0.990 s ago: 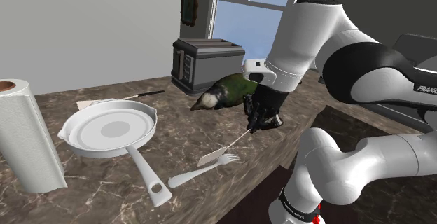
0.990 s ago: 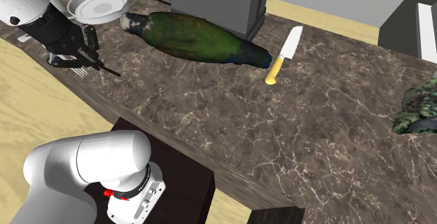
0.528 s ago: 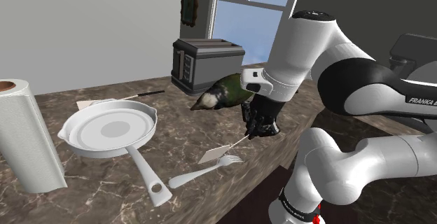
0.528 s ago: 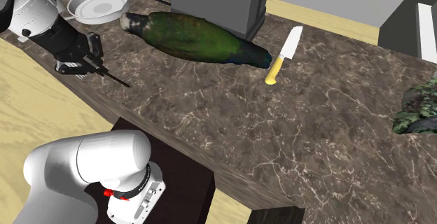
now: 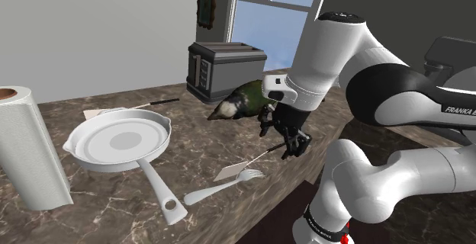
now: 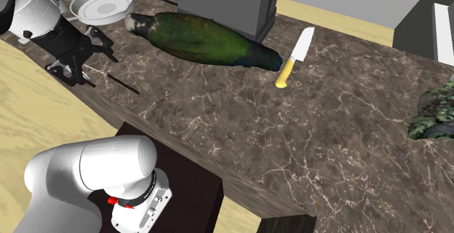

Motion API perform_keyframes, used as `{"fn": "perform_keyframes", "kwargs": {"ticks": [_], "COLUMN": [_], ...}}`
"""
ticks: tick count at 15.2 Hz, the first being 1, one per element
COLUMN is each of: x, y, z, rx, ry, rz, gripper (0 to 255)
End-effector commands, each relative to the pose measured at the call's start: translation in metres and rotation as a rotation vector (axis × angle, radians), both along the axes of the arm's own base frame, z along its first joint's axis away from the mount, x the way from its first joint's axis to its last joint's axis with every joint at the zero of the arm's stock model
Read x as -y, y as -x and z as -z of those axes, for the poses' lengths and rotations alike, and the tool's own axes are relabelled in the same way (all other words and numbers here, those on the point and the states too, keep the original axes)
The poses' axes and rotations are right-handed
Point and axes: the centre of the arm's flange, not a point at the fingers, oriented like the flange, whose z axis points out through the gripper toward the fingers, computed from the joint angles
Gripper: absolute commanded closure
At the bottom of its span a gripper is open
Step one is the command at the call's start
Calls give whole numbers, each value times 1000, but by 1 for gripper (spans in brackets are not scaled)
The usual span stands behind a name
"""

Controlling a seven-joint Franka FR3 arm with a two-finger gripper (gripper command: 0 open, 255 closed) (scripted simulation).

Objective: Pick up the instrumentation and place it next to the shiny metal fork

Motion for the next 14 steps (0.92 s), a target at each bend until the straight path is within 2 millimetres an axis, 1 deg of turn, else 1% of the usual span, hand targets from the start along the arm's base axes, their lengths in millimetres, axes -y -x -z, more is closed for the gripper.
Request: {"fn": "perform_keyframes", "kwargs": {"ticks": [1,2,5,6,14], "x": [0,0,-4,-5,-5], "y": [0,0,6,8,8], "z": [0,0,-39,-49,-49], "rx": [0,0,0,0,0], "ry": [0,0,0,0,0], "rz": [0,0,0,0,0], "gripper": [0,0,0,0,0]}}
